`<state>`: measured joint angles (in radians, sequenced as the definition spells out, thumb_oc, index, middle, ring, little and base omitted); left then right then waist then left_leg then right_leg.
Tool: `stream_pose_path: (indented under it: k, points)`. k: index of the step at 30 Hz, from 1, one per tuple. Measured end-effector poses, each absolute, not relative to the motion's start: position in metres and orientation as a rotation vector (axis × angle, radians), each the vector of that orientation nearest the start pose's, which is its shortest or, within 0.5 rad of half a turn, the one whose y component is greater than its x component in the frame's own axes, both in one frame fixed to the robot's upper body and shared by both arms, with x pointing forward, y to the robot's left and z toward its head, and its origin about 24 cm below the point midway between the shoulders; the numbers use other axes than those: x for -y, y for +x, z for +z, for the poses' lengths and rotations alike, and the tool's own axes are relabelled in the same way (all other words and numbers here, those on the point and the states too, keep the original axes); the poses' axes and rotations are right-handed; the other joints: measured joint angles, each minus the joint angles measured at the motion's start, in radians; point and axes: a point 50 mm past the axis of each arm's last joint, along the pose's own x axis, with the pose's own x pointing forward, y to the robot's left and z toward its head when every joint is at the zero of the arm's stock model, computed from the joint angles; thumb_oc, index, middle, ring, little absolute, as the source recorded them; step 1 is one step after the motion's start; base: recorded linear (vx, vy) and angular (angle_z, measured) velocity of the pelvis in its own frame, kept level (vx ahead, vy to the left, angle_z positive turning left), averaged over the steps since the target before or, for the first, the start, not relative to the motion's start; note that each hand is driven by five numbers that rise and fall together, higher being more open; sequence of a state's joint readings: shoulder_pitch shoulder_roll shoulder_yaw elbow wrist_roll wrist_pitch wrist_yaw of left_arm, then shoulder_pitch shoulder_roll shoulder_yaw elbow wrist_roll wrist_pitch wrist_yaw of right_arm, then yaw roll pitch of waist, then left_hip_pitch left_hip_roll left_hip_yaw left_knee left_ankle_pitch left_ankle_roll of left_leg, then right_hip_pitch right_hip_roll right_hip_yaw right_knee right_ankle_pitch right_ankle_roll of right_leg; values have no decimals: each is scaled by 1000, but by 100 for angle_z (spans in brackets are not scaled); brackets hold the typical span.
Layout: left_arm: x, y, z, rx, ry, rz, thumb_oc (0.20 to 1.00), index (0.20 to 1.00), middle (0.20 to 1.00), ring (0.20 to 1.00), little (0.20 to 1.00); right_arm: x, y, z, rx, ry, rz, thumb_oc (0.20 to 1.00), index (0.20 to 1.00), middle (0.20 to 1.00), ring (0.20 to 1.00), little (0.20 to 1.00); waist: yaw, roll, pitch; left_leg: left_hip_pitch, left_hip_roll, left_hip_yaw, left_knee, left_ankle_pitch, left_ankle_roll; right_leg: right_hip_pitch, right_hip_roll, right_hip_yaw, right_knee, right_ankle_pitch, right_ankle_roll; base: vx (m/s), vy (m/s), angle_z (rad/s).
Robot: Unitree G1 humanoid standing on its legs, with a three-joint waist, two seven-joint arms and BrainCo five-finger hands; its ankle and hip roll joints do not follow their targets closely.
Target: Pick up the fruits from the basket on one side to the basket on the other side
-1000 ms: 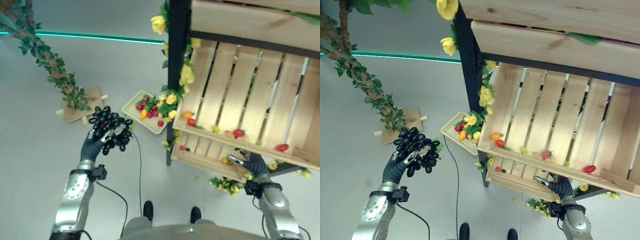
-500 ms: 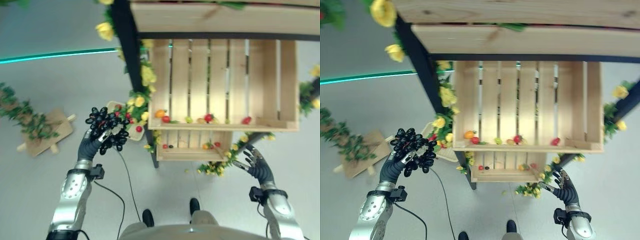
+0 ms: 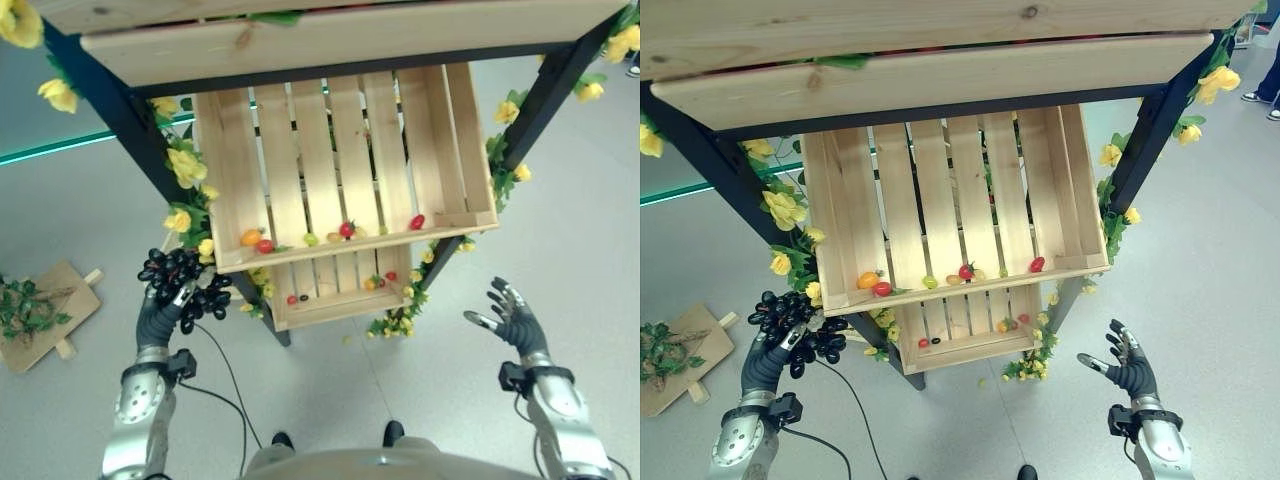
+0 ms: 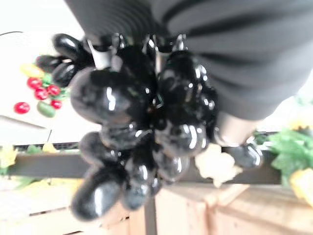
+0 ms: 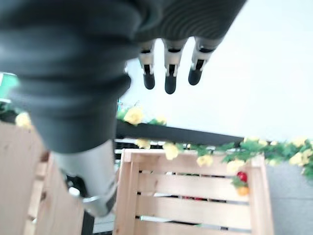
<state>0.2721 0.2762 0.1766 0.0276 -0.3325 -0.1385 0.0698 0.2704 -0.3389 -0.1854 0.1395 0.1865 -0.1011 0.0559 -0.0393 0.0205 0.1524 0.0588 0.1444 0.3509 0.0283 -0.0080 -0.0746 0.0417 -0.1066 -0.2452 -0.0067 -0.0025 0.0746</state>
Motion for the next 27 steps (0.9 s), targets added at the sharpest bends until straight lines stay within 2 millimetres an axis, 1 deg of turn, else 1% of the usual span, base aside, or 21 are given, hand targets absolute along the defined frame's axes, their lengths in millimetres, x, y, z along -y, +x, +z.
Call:
stream_pose_path:
  k: [1, 2, 3, 4, 5, 6, 7, 11, 13, 14, 15, 16, 17, 19, 21, 22, 23, 24, 25, 26, 27]
  points:
    - [-264, 184, 15, -92, -11, 315, 200, 200, 200, 200, 200, 277, 175, -7, -264, -169, -205, 1000, 1000, 1000, 1000, 1000, 1, -8, -5, -2, 2, -15, -2, 1, -2, 14, 3, -15, -14, 2, 0, 36, -181, 20]
    - [-264, 185, 15, -92, -11, 309, 200, 200, 200, 200, 200, 277, 174, -8, -266, -168, -206, 1000, 1000, 1000, 1000, 1000, 1, -12, -7, -1, 1, -17, -4, 1, -2, 19, 3, -16, -19, 3, 0, 32, -185, 31]
    - [-262, 185, 16, -91, -10, 291, 200, 200, 200, 200, 200, 277, 175, -8, -265, -168, -204, 1000, 1000, 1000, 1000, 1000, 5, -17, -9, -4, 6, -31, -4, 5, -8, 29, 3, -33, -24, 2, 1, 15, -171, 25]
    - [-260, 186, 18, -87, -6, 276, 200, 200, 200, 200, 200, 277, 174, -8, -267, -167, -205, 1000, 1000, 1000, 1000, 1000, -1, -21, -11, -5, 3, -41, -4, 5, -8, 30, 2, -40, -24, 2, 1, -1, -147, 30]
    - [-257, 187, 20, -83, -6, 254, 200, 200, 200, 200, 200, 277, 174, -8, -268, -166, -204, 1000, 1000, 1000, 1000, 1000, 7, -26, -14, -15, 0, -52, -1, 6, -9, 32, 4, -46, -24, 0, 1, -7, -147, 32]
    - [-255, 188, 21, -78, -5, 240, 200, 200, 200, 200, 200, 276, 174, -9, -268, -165, -203, 1000, 1000, 1000, 1000, 1000, 1, -31, -16, -24, -1, -67, 3, 7, -9, 33, 0, -53, -24, -4, 3, 4, -178, 40]
    - [-251, 190, 23, -72, -6, 211, 200, 200, 200, 200, 200, 276, 173, -9, -269, -165, -201, 1000, 1000, 1000, 1000, 1000, 6, -37, -18, -34, -3, -82, 4, 9, -7, 32, 0, -59, -22, -7, 3, 6, -130, 41]
    - [-240, 194, 33, -39, 14, 113, 200, 200, 200, 200, 200, 273, 177, -8, -257, -157, -194, 1000, 1000, 1000, 1000, 1000, 9, -53, -8, -70, -4, -134, 28, 11, -6, 36, -1, -93, -11, -21, 4, 6, -111, 38]
    - [-236, 197, 39, -15, 23, 82, 200, 200, 200, 200, 200, 272, 182, -5, -241, -156, -189, 1000, 1000, 1000, 1000, 1000, 30, -59, 0, -80, 0, -140, 39, 11, -7, 27, -2, -100, 7, -29, 2, -13, -166, 13]
    - [-234, 198, 42, -4, 26, 69, 200, 200, 200, 200, 200, 272, 179, -7, -252, -156, -190, 1000, 1000, 1000, 1000, 1000, 27, -62, 3, -86, 0, -145, 44, 11, -7, 22, -2, -102, 14, -33, 0, -18, -116, 12]
    - [-233, 198, 45, 6, 29, 58, 200, 200, 200, 200, 200, 271, 181, -6, -243, -156, -187, 1000, 1000, 1000, 1000, 1000, 30, -64, 7, -94, 1, -153, 48, 11, -7, 19, -1, -106, 20, -37, -1, -31, -160, 36]
    - [-231, 199, 51, 27, 39, 39, 200, 200, 200, 200, 200, 271, 181, -6, -244, -157, -184, 1000, 1000, 1000, 1000, 1000, 28, -70, 24, -112, 8, -174, 69, 13, -17, 14, -4, -129, 48, -54, -3, -31, -129, 40]
    - [-231, 200, 55, 43, 53, 25, 200, 200, 200, 200, 200, 270, 182, -5, -240, -156, -182, 1000, 1000, 1000, 1000, 1000, 31, -76, 34, -126, 10, -189, 77, 13, -17, -5, -4, -139, 78, -69, -8, -31, -130, 34]
    - [-232, 201, 57, 48, 62, 19, 200, 200, 200, 200, 200, 270, 183, -4, -236, -154, -181, 1000, 1000, 1000, 1000, 1000, 37, -79, 41, -147, 18, -199, 87, 13, -17, -23, -3, -149, 106, -85, -14, -20, -95, 16]
    - [-233, 201, 58, 48, 67, 18, 200, 200, 200, 200, 200, 269, 184, -4, -232, -154, -180, 1000, 1000, 1000, 1000, 1000, 55, -81, 43, -158, 27, -206, 92, 14, -18, -44, 0, -153, 140, -104, -21, -50, -154, 10]
    - [-233, 201, 58, 49, 69, 19, 200, 200, 200, 200, 200, 269, 185, -3, -229, -154, -179, 1000, 1000, 1000, 1000, 1000, 60, -82, 50, -162, 28, -216, 94, 19, -26, -45, 4, -162, 151, -110, -24, -61, -163, 30]
    - [-234, 202, 59, 54, 71, 21, 200, 200, 200, 200, 200, 269, 186, -3, -225, -153, -179, 1000, 1000, 1000, 1000, 1000, 52, -82, 65, -170, 29, -238, 98, 21, -26, -46, -3, -178, 166, -122, -28, -28, -83, 30]
    - [-234, 201, 59, 51, 70, 22, 200, 200, 200, 200, 200, 269, 187, -2, -223, -155, -178, 1000, 1000, 1000, 1000, 1000, 62, -82, 70, -177, 31, -243, 98, 23, -28, -48, 3, -183, 175, -128, -30, -41, -112, 43]
    - [-233, 202, 60, 56, 69, 22, 200, 200, 200, 200, 200, 269, 184, -4, -231, -155, -180, 1000, 1000, 1000, 1000, 1000, 62, -84, 81, -186, 36, -259, 100, 29, -33, -52, 0, -206, 185, -136, -35, -14, -33, 28]
    - [-234, 202, 60, 56, 70, 22, 200, 200, 200, 200, 200, 269, 186, -2, -223, -154, -178, 1000, 1000, 1000, 1000, 1000, 62, -84, 85, -192, 37, -269, 100, 30, -35, -52, 4, -211, 186, -139, -37, -41, -101, 32]
    - [-234, 201, 59, 53, 74, 23, 200, 200, 200, 200, 200, 268, 186, -3, -227, -154, -177, 1000, 1000, 1000, 1000, 1000, 71, -87, 96, -193, 41, -274, 101, 31, -35, -59, 5, -215, 202, -149, -43, -41, -99, 14]
